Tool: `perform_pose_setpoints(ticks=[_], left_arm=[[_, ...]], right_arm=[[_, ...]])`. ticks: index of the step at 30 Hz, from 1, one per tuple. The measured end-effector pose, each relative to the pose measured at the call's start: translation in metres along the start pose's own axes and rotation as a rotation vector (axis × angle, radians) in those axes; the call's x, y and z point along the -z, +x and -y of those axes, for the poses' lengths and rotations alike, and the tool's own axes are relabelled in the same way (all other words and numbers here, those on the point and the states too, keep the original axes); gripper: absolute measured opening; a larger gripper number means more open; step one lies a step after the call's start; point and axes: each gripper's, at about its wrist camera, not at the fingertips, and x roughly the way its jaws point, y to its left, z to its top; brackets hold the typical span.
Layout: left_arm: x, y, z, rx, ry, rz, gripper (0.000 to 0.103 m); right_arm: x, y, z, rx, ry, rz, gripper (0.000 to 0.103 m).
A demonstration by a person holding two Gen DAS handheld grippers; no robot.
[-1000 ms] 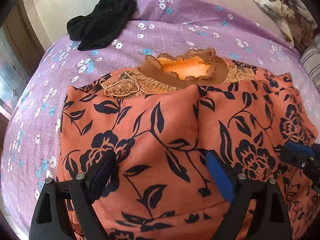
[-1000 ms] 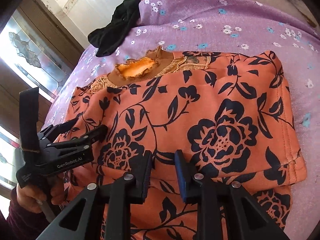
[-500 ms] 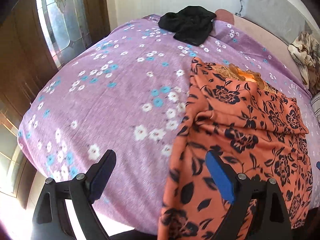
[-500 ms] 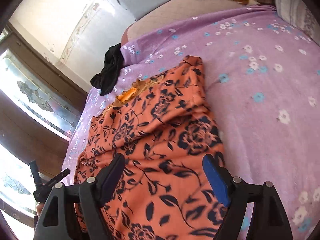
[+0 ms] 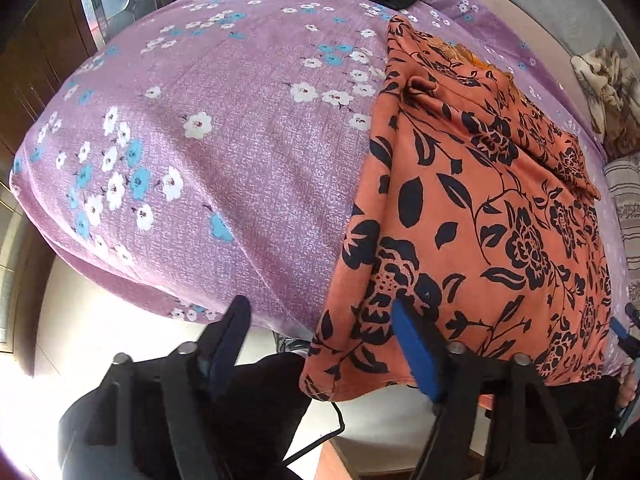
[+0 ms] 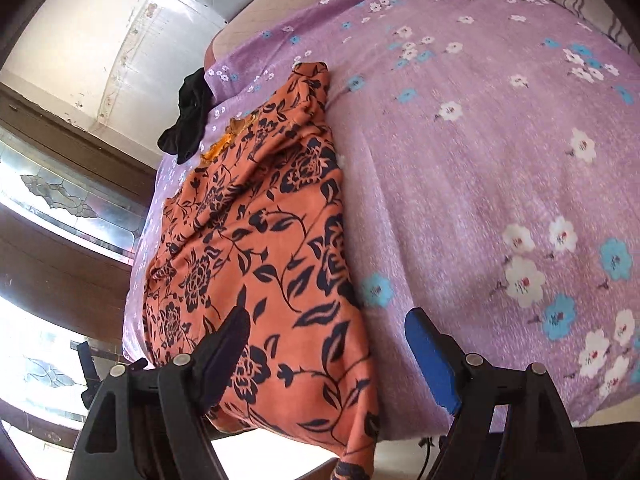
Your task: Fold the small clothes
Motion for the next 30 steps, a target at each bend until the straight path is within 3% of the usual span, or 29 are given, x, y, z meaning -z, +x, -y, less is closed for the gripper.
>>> perform_pose_setpoints(ticks=[2, 7, 9, 10, 11, 16, 18, 20, 26, 30], left_arm=[[0.0, 0.004, 0.005, 0.031, 0.017, -0.018, 0.04], [0.003, 0.012, 0.021, 0.057, 0.055, -0.04, 0.037], [0.004, 0.014, 0.023, 0.075, 0.046, -0.054, 0.046], [0.004, 0.018, 0.023, 0.09, 0.028, -0.074, 0.063], [0.003, 0.022, 0.021, 0.102, 0.002, -0.091, 0.07], [0.003, 0.031, 0.012, 0.116, -0.058, -0.127, 0.07], [0.003, 0.03, 0.013, 0.109, -0.046, -0.125, 0.069], [0.001, 0.031, 0.015, 0.108, -0.037, -0.123, 0.059], [-0.003, 0.028, 0.033, 0.147, 0.007, -0.124, 0.028], [-0.005, 0.027, 0.045, 0.148, 0.01, -0.137, 0.027]], right_arm=[[0.007, 0.003, 0.008, -0.006, 0.02, -0.024, 0.082], [0.016, 0.004, 0.017, -0.059, 0.058, -0.046, 0.076], [0.021, 0.01, 0.014, -0.099, 0.058, -0.101, 0.064], [0.026, 0.015, 0.011, -0.117, 0.057, -0.139, 0.055], [0.032, 0.021, 0.007, -0.108, 0.044, -0.168, 0.051], [0.04, 0.026, -0.008, -0.013, -0.021, -0.172, 0.051], [0.039, 0.027, -0.012, 0.04, -0.035, -0.191, 0.045], [0.04, 0.029, -0.016, 0.094, -0.05, -0.214, 0.035], [0.046, 0.04, -0.031, 0.222, -0.107, -0.291, 0.035], [0.047, 0.047, -0.039, 0.282, -0.146, -0.314, 0.038]])
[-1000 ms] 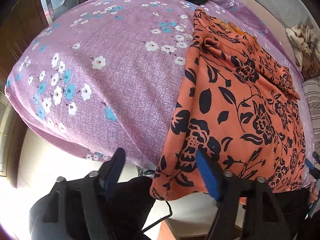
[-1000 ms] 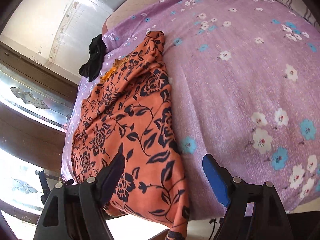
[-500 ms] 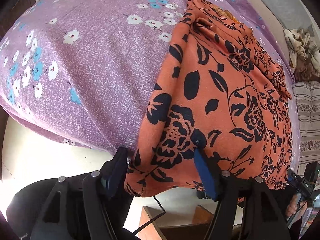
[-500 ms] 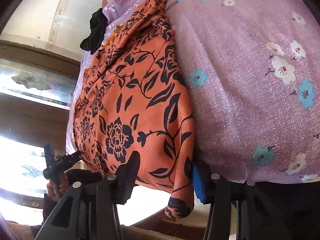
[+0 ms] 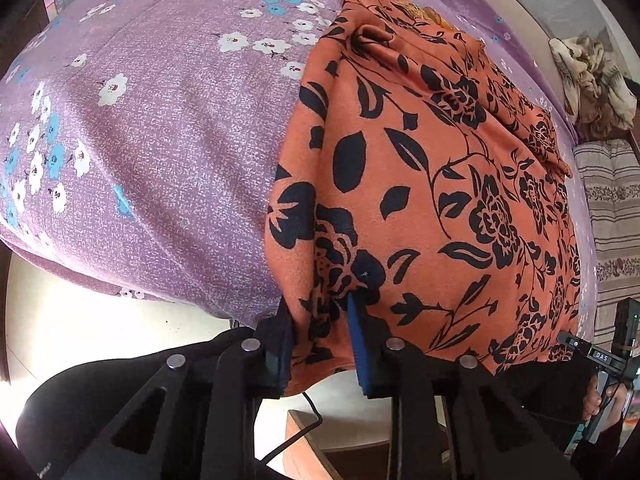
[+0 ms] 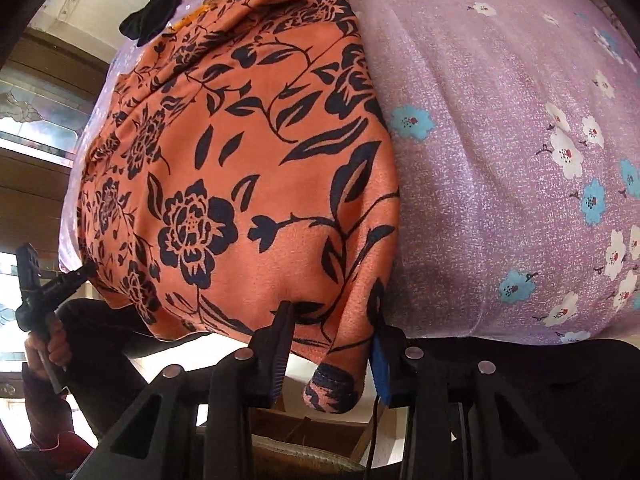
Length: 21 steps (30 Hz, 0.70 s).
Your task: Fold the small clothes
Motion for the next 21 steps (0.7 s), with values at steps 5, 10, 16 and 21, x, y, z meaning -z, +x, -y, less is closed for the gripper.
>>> perform_pose_setpoints(ticks=[5, 10, 16, 21], left_arm=[[-0.001, 0.013, 0.004, 0.004, 0.002, -0.08, 0.044], [0.0, 0.007, 0.03, -0.034, 0.104, -0.057, 0.01], [-0.02, -0.026, 0.046, 0.139, 0.101, -0.015, 0.007], [-0.071, -0.078, 0.059, 0.293, 0.123, 0.094, 0.007]], right_arm=[[0.004, 0.001, -0.013, 0.064, -0.051, 0.001, 0.02], [0.015, -0.014, -0.034, 0.035, -0.098, 0.011, 0.008], [-0.003, -0.061, -0.043, -0.177, -0.097, 0.111, 0.007], [-0.051, -0.098, -0.041, -0.32, -0.07, 0.225, 0.007]])
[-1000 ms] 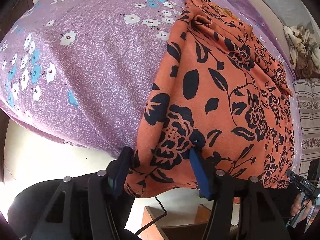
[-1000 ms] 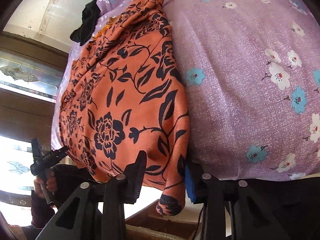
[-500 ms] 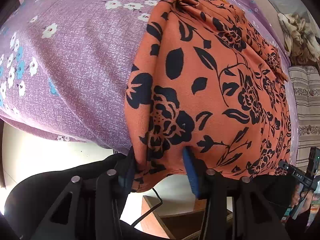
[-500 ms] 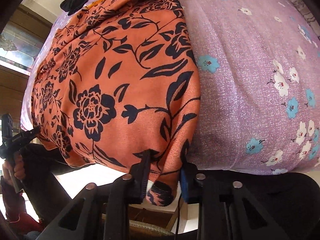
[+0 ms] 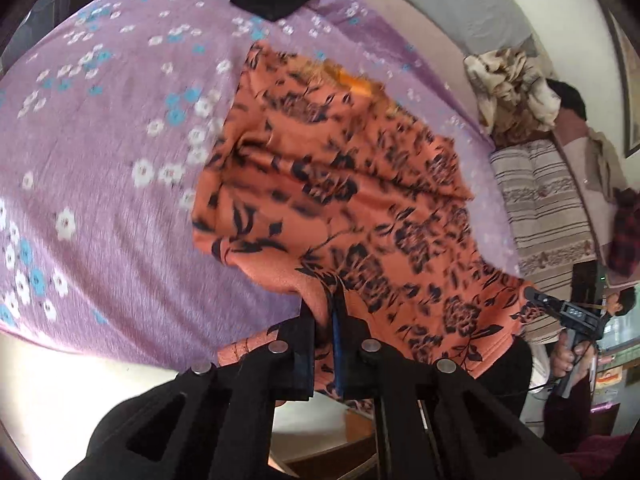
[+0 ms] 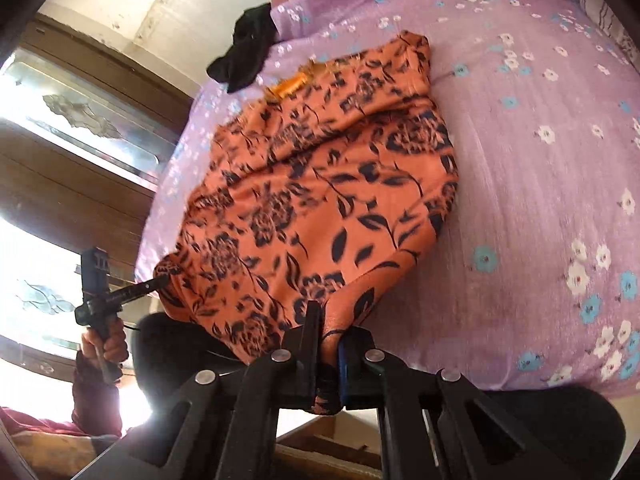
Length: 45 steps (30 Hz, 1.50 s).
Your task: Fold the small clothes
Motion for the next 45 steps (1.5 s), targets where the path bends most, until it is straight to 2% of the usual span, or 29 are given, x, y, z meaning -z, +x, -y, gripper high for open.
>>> perform_pose_setpoints(ticks=[4, 7, 9, 11, 15, 16, 17, 18, 19, 21, 22, 23, 25, 26, 27, 29, 30, 32, 34, 36, 38, 40, 42, 43, 45], left_arm=[[-0.069, -0.015, -0.004, 0.057, 0.009, 0.081, 0.007], [-0.124, -0.006, -0.024, 0.021, -0.012, 0.114, 0.007], [-0.161, 0.017, -0.037, -0.01, -0.045, 0.119, 0.007], [-0.192, 0.049, -0.055, -0.058, -0.123, 0.118, 0.008], [-0.227, 0.115, -0.097, -0.122, -0.282, 0.127, 0.012], [-0.229, 0.125, -0.101, -0.124, -0.311, 0.124, 0.011], [-0.228, 0.129, -0.101, -0.131, -0.319, 0.143, 0.011], [-0.226, 0.126, -0.097, -0.13, -0.315, 0.185, 0.011], [-0.222, 0.119, -0.094, -0.109, -0.307, 0.242, 0.013], [-0.208, 0.096, -0.089, -0.057, -0.322, 0.389, 0.016], [-0.2, 0.083, -0.085, -0.053, -0.335, 0.464, 0.03], [-0.192, 0.068, -0.081, -0.077, -0.346, 0.544, 0.052], [-0.176, 0.043, -0.069, -0.149, -0.362, 0.7, 0.071], [-0.171, 0.035, -0.062, -0.175, -0.365, 0.734, 0.073], [-0.169, 0.033, -0.054, -0.181, -0.358, 0.727, 0.073], [-0.167, 0.04, -0.037, -0.112, -0.302, 0.662, 0.073], [-0.169, 0.052, -0.023, -0.08, -0.259, 0.616, 0.073], [-0.168, 0.086, 0.008, -0.051, -0.127, 0.469, 0.075], [-0.164, 0.127, 0.04, -0.083, 0.012, 0.287, 0.076], [-0.154, 0.157, 0.059, -0.144, 0.096, 0.182, 0.076], [-0.142, 0.18, 0.068, -0.229, 0.159, 0.12, 0.077], [-0.129, 0.199, 0.077, -0.347, 0.267, 0.069, 0.078], [-0.117, 0.206, 0.084, -0.416, 0.356, 0.085, 0.078], [-0.114, 0.205, 0.087, -0.438, 0.373, 0.096, 0.078], [-0.111, 0.196, 0.087, -0.442, 0.341, 0.117, 0.078]], right_arm=[[-0.064, -0.005, 0.007, -0.02, 0.014, 0.11, 0.007], [-0.123, -0.003, 0.022, -0.008, 0.044, 0.195, 0.007], [-0.163, 0.007, 0.036, 0.017, 0.078, 0.253, 0.007], [-0.201, 0.028, 0.054, 0.037, 0.136, 0.277, 0.007], [-0.256, 0.082, 0.106, 0.005, 0.291, 0.336, 0.011], [-0.261, 0.093, 0.116, 0.032, 0.33, 0.349, 0.021], [-0.263, 0.102, 0.125, 0.063, 0.361, 0.361, 0.038], [-0.262, 0.108, 0.132, 0.071, 0.382, 0.369, 0.049], [-0.258, 0.11, 0.136, 0.061, 0.394, 0.382, 0.072], [-0.244, 0.102, 0.138, 0.07, 0.37, 0.437, 0.075], [-0.236, 0.096, 0.133, 0.096, 0.33, 0.459, 0.075], [-0.229, 0.09, 0.127, 0.124, 0.287, 0.476, 0.075], [-0.211, 0.077, 0.111, 0.16, 0.222, 0.503, 0.075], [-0.203, 0.073, 0.103, 0.172, 0.2, 0.508, 0.075], [-0.194, 0.07, 0.094, 0.185, 0.181, 0.503, 0.075], [-0.175, 0.067, 0.076, 0.197, 0.146, 0.486, 0.075], [-0.166, 0.067, 0.066, 0.206, 0.13, 0.478, 0.075], [-0.151, 0.07, 0.048, 0.213, 0.097, 0.454, 0.075], [-0.139, 0.075, 0.032, 0.201, 0.07, 0.435, 0.075], [-0.132, 0.084, 0.022, 0.175, 0.064, 0.399, 0.075], [-0.13, 0.098, 0.023, 0.154, 0.109, 0.358, 0.075], [-0.131, 0.12, 0.037, 0.153, 0.193, 0.266, 0.074], [-0.129, 0.145, 0.058, 0.177, 0.302, 0.151, 0.073], [-0.128, 0.144, 0.061, 0.166, 0.31, 0.181, 0.073], [-0.131, 0.139, 0.057, 0.165, 0.291, 0.18, 0.073]])
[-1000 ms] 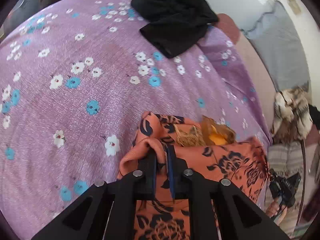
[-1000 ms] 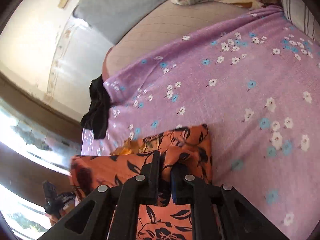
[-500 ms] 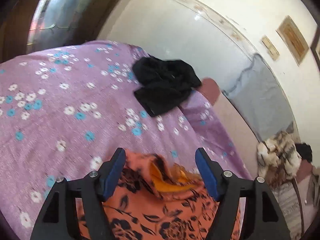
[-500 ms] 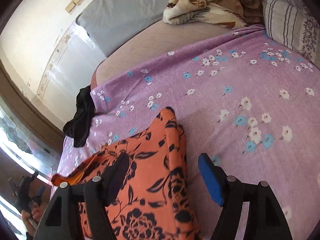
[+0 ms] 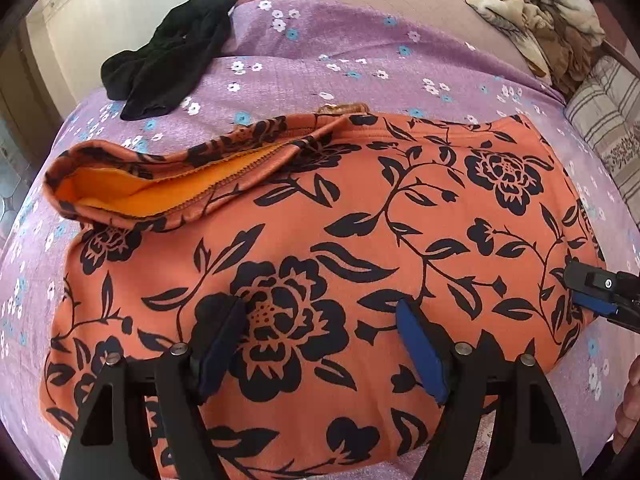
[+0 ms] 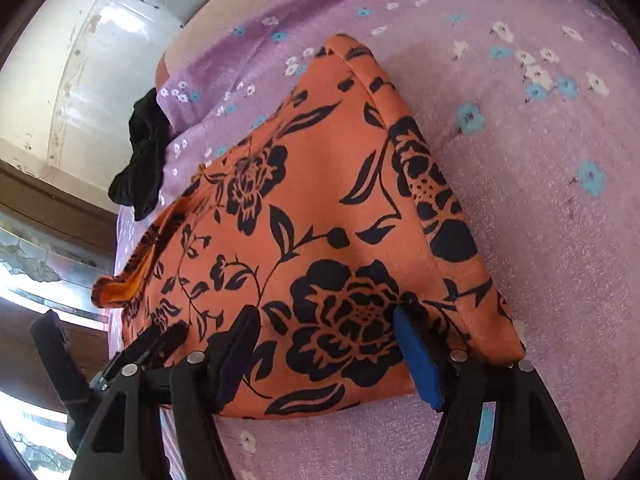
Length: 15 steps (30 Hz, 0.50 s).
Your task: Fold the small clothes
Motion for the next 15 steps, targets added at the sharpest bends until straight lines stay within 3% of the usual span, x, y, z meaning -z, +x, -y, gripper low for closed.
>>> perform_pose_setpoints(ticks=[4, 9, 11, 15], left_arm=[[0.01, -0.03, -0.018, 0.0, -0.147, 0.058, 0.078], [0.013, -0.064, -0.047, -0.182, -0.226, 0.195, 0.078], [0.011, -0.058, -0.065, -0.204, -0.286, 0.174, 0.081], [0.012, -0.012, -0.085, -0.273, -0.322, -0.008, 0.081]], right_arm=[[-0.004, -0.01, 0.006, -0.071, 0.04, 0.001, 0.074], [-0.011, -0.049, -0.023, -0.12, -0.118, 0.171, 0.074], [-0.012, -0.054, -0.03, -0.136, -0.158, 0.201, 0.072], [-0.022, -0.033, -0.028, -0.102, -0.139, 0.154, 0.072]])
